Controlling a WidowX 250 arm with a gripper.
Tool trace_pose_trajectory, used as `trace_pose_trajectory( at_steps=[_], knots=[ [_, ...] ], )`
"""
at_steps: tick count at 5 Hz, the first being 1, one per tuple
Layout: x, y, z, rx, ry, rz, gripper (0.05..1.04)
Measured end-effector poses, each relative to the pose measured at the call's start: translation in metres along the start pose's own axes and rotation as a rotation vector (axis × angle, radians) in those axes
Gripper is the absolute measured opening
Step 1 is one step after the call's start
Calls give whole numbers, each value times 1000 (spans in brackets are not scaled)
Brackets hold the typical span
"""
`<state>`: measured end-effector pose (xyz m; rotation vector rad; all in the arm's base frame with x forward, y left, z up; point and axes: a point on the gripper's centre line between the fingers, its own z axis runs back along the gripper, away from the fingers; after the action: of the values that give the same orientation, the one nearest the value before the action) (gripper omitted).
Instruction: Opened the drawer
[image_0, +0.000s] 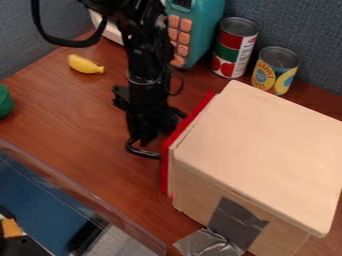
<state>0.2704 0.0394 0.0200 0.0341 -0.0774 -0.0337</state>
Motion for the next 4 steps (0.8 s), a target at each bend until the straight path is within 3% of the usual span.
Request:
trace_pose_trajectory(
  at_steps=[2,3,4],
  knots=[
    [-2,34,-1,68,34,-5,136],
    [-10,50,6,96,61,7,136],
    [-11,53,22,112,44,9,136]
  ],
)
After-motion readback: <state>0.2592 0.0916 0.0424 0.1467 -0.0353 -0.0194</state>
